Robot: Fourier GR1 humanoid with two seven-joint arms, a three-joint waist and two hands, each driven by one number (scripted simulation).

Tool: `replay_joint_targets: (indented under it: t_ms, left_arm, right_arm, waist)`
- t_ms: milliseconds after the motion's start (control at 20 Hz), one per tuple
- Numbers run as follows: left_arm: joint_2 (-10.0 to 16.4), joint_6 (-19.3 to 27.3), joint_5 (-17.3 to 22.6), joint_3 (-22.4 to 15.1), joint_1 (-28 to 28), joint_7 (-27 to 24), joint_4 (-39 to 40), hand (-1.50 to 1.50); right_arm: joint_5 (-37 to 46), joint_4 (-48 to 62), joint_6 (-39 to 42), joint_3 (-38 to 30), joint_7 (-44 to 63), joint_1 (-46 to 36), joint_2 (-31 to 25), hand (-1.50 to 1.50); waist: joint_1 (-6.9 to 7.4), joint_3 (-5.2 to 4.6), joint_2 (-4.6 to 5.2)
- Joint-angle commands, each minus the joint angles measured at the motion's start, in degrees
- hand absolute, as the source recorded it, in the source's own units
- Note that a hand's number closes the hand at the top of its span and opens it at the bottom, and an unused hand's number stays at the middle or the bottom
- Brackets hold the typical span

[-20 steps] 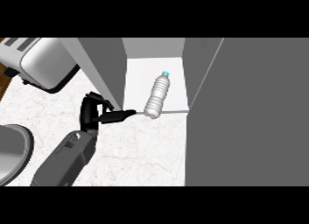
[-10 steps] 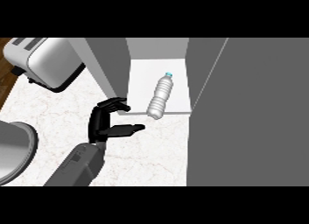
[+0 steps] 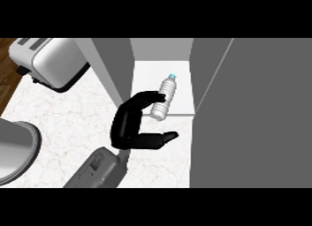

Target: Pick up the bottled water, place it into the cabinet and close the cabinet

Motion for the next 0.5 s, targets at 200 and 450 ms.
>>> replay_joint_targets:
  t_ms: [200,450]
  left_arm:
    - [7.34,-1.96,1.51,-2.33,10.87,6.38,-17.46,1.50]
    - [12.46,-4.16,2.37,-0.44,20.14,2.60,-22.23,-1.50]
  right_arm:
    - [5.88,-6.14,5.72,2.87,4.74,-1.04,-7.79,1.50]
    - [9.19,-12.46,10.38,7.75,2.22,4.70,-12.39,1.50]
  waist:
    - [1.25,-0.03,0.16]
    - [0.22,-0.14,-0.30]
